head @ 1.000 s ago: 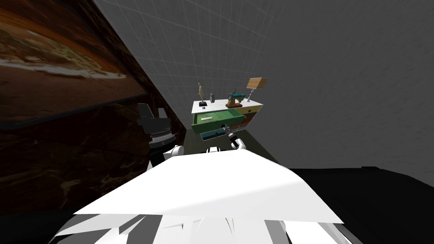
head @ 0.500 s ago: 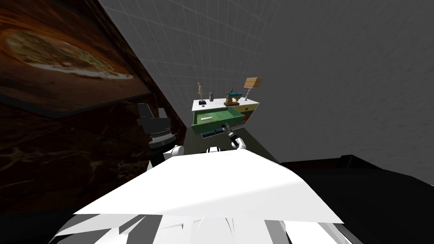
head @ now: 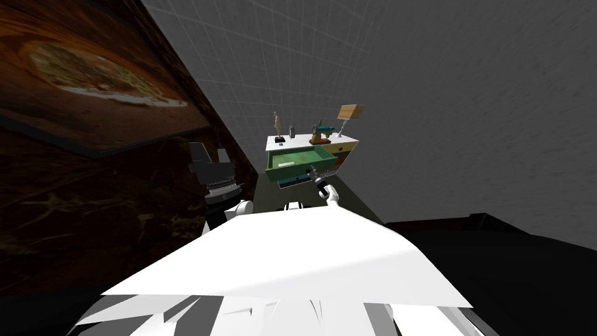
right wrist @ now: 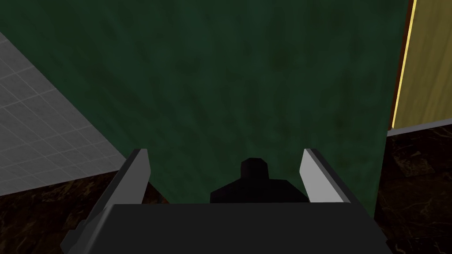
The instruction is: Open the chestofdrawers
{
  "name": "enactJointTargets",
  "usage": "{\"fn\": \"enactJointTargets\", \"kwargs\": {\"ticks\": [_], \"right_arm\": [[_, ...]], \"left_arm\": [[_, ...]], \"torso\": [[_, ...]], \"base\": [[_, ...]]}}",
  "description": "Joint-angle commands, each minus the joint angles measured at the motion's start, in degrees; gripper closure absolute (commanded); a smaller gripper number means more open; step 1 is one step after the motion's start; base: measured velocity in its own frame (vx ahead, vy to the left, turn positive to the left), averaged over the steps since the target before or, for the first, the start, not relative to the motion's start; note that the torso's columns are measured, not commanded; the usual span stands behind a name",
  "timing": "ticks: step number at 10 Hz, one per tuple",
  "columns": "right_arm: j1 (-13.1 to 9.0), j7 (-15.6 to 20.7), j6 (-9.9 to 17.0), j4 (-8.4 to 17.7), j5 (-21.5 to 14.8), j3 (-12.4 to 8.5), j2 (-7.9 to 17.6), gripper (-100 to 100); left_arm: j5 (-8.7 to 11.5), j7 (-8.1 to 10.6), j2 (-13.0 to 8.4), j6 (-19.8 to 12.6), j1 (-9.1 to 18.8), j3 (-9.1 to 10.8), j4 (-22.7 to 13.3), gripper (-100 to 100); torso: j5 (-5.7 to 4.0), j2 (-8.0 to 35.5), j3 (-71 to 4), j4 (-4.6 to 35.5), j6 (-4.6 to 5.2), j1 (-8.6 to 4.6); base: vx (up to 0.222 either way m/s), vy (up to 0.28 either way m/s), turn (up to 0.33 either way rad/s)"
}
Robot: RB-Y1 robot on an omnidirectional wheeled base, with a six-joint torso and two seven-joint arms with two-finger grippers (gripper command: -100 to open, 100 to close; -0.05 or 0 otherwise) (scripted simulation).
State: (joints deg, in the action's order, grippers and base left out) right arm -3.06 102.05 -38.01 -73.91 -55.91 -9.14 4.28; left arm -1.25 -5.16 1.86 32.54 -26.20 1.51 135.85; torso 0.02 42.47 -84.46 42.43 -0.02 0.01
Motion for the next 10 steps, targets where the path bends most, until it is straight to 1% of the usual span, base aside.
{"fn": "enactJointTargets", "kwargs": {"ticks": [1, 2, 3, 4, 5, 10], "right_arm": [[-1.99, -3.21, 2.89, -1.32, -0.52, 0.81, 1.82, -100], [-2.81, -4.29, 3.93, -1.59, -0.71, 1.08, 2.47, -100], [-2.81, -4.29, 3.93, -1.59, -0.71, 1.08, 2.47, -100], [-2.31, -3.82, 3.93, -0.49, -0.89, 1.13, 2.29, -100], [-2.15, -3.96, 4.18, -0.40, -0.98, 1.21, 2.31, 0], [-1.60, -3.88, 4.42, 0.19, -1.17, 1.28, 2.35, 0]], "left_arm": [[0.00, 0.00, 0.00, 0.00, 0.00, 0.00, 0.00, 0], [0.00, 0.00, 0.00, 0.00, 0.00, 0.00, 0.00, 0], [0.00, 0.00, 0.00, 0.00, 0.00, 0.00, 0.00, 0], [0.00, 0.00, 0.00, 0.00, 0.00, 0.00, 0.00, 0], [0.00, 0.00, 0.00, 0.00, 0.00, 0.00, 0.00, 0], [0.00, 0.00, 0.00, 0.00, 0.00, 0.00, 0.00, 0]], "torso": [[0.06, 0.16, 0.09, 0.17, 0.05, 0.03], [0.12, 0.27, 0.15, 0.32, 0.11, 0.06], [0.17, 0.37, 0.20, 0.45, 0.11, 0.10], [0.19, 0.44, 0.24, 0.54, 0.09, 0.12], [0.14, 0.36, 0.21, 0.37, 0.07, 0.11], [0.01, -0.10, -0.06, -0.05, 0.02, 0.03]], "base": [[-0.071, 0.014, 0.035], [-0.065, 0.021, 0.020], [-0.038, 0.011, -0.001], [-0.006, 0.003, 0.002], [0.000, 0.000, 0.000], [0.000, 0.000, 0.000]]}}
